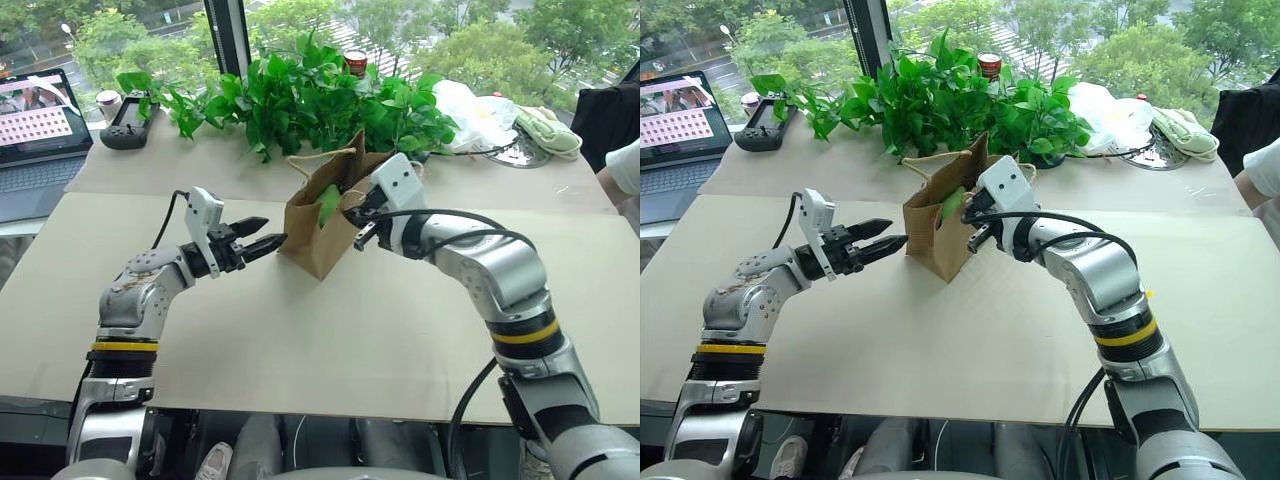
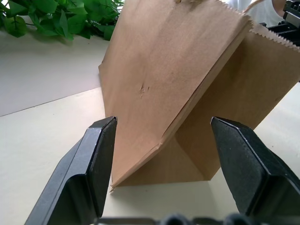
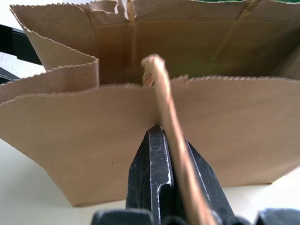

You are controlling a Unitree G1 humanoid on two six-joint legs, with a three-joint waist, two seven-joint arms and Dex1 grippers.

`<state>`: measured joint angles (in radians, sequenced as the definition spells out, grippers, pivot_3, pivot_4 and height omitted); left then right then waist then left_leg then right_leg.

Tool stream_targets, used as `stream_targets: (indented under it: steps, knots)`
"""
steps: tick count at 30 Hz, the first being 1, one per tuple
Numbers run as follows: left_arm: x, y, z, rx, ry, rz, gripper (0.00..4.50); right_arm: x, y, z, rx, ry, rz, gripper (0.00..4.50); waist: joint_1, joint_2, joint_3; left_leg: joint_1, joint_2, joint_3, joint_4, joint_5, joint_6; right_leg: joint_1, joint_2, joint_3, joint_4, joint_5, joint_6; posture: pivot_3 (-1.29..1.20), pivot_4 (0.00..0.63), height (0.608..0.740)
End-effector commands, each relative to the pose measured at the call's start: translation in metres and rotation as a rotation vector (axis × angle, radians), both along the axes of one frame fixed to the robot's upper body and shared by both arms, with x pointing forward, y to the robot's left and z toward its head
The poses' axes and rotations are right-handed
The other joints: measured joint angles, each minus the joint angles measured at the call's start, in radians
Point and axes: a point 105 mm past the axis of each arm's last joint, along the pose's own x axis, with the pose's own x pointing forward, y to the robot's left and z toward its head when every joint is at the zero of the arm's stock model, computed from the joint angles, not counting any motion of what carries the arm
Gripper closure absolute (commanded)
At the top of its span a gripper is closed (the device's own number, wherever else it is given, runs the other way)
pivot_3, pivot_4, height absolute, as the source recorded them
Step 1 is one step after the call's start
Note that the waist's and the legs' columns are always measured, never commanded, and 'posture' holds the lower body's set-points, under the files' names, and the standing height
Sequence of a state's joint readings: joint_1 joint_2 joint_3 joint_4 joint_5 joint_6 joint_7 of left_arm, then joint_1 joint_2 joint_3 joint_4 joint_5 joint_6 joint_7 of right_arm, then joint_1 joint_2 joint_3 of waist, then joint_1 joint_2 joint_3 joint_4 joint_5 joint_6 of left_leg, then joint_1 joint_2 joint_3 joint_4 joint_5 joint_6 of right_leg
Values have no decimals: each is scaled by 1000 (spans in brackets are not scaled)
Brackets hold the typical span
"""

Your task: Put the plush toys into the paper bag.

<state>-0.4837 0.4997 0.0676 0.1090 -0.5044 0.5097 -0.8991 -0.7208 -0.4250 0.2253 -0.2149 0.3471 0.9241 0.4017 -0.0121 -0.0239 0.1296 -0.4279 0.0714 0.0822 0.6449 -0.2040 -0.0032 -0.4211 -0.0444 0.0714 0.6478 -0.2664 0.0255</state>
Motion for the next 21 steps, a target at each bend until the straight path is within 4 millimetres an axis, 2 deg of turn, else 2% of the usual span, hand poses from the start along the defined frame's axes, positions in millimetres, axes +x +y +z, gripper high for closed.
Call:
stream_targets:
  steps: [1, 6, 11, 15, 21]
  knots:
    - [-1, -14, 9, 23, -69, -55, 1089, 2, 8, 24, 30, -95, 10, 4481, 0, 0, 0, 0, 0, 0, 0, 0, 0, 0, 0, 0, 0, 0, 0, 0, 150, 713]
    - [-7, -29, 9, 11, -75, -101, 1089, 4, 13, 24, 41, -97, 11, 4481, -1, 0, 0, 1, 0, 0, 0, 0, 0, 0, 0, 0, 1, 0, 0, 0, 150, 713]
    - [-4, -32, 6, 15, -82, -70, 1089, 5, 15, 25, 44, -98, 7, 4481, -2, 0, 0, 1, 0, 0, 0, 0, 0, 0, 0, 0, 1, 0, 0, 0, 150, 713]
    - [-6, -43, 4, 13, -90, -79, 1089, 6, 16, 24, 47, -95, 4, 4481, -1, 0, 0, 1, 0, 0, 0, 0, 0, 0, 0, 0, 1, 0, 0, 0, 150, 713]
    - [-11, -47, 5, 9, -94, -96, 1089, 8, 18, 24, 52, -94, 1, 4481, -3, 0, 0, 1, 0, 0, 0, 0, 0, 0, 0, 0, 1, 0, 0, 0, 150, 713]
